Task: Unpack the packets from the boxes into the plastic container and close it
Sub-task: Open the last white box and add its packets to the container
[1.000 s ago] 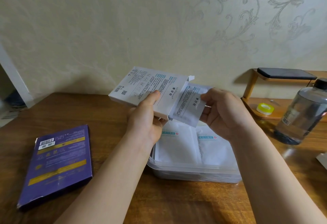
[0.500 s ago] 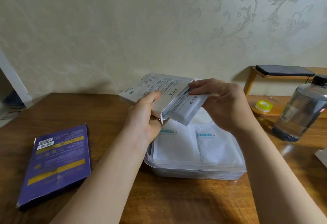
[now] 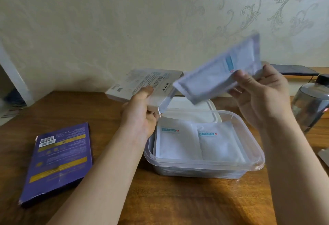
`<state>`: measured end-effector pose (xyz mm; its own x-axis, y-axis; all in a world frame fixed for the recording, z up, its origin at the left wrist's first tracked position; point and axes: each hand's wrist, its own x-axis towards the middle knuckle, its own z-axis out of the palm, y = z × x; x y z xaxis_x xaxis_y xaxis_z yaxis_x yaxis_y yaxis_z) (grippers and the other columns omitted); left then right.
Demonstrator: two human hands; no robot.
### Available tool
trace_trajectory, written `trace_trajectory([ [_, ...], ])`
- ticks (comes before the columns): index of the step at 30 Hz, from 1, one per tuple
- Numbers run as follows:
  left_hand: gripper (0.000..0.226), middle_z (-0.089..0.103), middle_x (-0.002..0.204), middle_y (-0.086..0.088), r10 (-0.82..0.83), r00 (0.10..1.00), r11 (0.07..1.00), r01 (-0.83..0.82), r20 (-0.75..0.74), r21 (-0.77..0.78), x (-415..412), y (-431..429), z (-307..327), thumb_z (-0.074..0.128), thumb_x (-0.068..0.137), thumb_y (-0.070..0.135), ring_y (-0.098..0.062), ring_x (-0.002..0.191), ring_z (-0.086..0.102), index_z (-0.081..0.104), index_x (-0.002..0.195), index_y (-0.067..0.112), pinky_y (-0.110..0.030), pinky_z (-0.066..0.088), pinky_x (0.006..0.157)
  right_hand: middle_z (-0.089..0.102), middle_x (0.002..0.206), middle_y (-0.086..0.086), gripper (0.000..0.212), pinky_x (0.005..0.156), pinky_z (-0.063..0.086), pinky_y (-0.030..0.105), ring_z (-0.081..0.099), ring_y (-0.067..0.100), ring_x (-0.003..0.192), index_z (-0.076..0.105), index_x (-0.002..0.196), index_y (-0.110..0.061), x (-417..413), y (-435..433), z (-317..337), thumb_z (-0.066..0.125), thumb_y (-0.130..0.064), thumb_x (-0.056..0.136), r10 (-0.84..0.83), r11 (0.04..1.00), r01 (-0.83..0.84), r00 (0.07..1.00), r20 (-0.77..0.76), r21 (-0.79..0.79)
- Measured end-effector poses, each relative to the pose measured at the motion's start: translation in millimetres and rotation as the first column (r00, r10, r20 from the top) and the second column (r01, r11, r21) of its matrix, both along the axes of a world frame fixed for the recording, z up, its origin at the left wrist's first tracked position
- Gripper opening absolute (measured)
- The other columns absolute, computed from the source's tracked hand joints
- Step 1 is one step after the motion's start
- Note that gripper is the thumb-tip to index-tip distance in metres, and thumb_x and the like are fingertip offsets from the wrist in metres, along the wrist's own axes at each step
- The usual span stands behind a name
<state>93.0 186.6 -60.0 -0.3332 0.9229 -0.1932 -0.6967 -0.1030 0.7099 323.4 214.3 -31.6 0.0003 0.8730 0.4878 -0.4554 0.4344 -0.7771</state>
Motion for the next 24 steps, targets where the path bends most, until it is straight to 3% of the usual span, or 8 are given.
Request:
trace_trajectory([
  [3,0.029,0.08,0.096,-0.005,0.104,0.994,0.995,-0.104,-0.043,-0.009,5,-3,0,0.077,0.087,0.007,-0.017,0.077,0.078,0.069,0.114,0.013,-0.032,0.064,0.064,0.07,0.088,0.01,0.02,0.064,0.058,0.039,0.071,0.025,0.078,0.06,0.091,-0.013,10,-2,4,0.063,0.006,0.09,-0.09,0.989,0.102,0.989,0.114,-0.107],
  [6,0.024,0.079,0.095,-0.001,0.133,0.989,0.991,-0.134,-0.06,-0.019,13,-5,-2,0.079,0.087,0.01,-0.012,0.072,0.076,0.068,0.106,0.02,-0.022,0.054,0.05,0.067,0.089,0.015,0.021,0.072,0.06,0.052,0.07,0.032,0.08,0.062,0.093,-0.013,15,-1,-1,0.065,0.008,0.088,-0.062,0.973,0.143,0.916,0.396,-0.179],
  [9,0.026,0.079,0.103,-0.002,0.121,0.989,0.992,-0.124,-0.086,-0.028,20,-7,-4,0.079,0.088,0.011,-0.015,0.084,0.076,0.069,0.111,0.02,-0.019,0.05,0.046,0.069,0.1,0.021,0.03,0.073,0.061,0.051,0.071,0.034,0.085,0.065,0.105,-0.018,16,1,-8,0.068,0.006,0.087,-0.05,0.949,0.249,0.727,0.685,-0.195],
  [13,0.02,0.08,0.097,0.002,0.093,0.988,0.995,-0.098,-0.12,-0.032,23,-10,-6,0.079,0.088,0.011,-0.012,0.081,0.077,0.068,0.101,0.022,-0.023,0.056,0.055,0.07,0.1,0.016,0.035,0.06,0.059,0.033,0.07,0.03,0.081,0.063,0.113,-0.021,12,2,-14,0.068,-0.001,0.085,-0.025,0.923,0.338,0.527,0.849,-0.183],
  [15,0.021,0.08,0.095,0.002,0.085,0.989,0.995,-0.09,-0.123,-0.031,24,-11,-6,0.078,0.088,0.01,-0.011,0.078,0.078,0.068,0.102,0.022,-0.023,0.057,0.056,0.067,0.099,0.008,0.035,0.062,0.055,0.029,0.066,0.024,0.082,0.062,0.114,-0.023,10,5,-16,0.069,-0.007,0.083,-0.056,0.916,0.391,0.337,0.94,-0.086],
  [18,0.023,0.081,0.096,0.001,0.083,0.989,0.996,-0.086,-0.124,-0.022,23,-10,-7,0.078,0.088,0.009,-0.014,0.083,0.078,0.068,0.103,0.022,-0.024,0.058,0.057,0.055,0.087,-0.006,0.035,0.053,0.04,0.023,0.055,0.013,0.075,0.061,0.114,-0.024,8,3,-12,0.069,-0.011,0.082,-0.078,0.904,0.426,0.095,0.992,0.03],
  [20,0.024,0.08,0.097,0.0,0.084,0.987,0.996,-0.087,-0.136,-0.013,24,-10,-8,0.078,0.088,0.009,-0.014,0.084,0.078,0.067,0.105,0.021,-0.024,0.057,0.055,0.052,0.087,-0.005,0.038,0.054,0.036,0.023,0.053,0.02,0.081,0.061,0.116,-0.021,7,-1,-10,0.072,-0.011,0.081,-0.084,0.901,0.426,-0.016,0.996,0.083],
  [24,0.03,0.08,0.098,0.002,0.094,0.984,0.995,-0.096,-0.152,-0.005,24,-10,-8,0.078,0.088,0.009,-0.012,0.083,0.078,0.065,0.113,0.02,-0.023,0.057,0.054,0.054,0.105,0.006,0.045,0.08,0.043,0.033,0.046,0.024,0.098,0.058,0.117,-0.012,2,-8,-7,0.08,-0.021,0.078,-0.099,0.903,0.384,-0.251,0.963,0.193],
])
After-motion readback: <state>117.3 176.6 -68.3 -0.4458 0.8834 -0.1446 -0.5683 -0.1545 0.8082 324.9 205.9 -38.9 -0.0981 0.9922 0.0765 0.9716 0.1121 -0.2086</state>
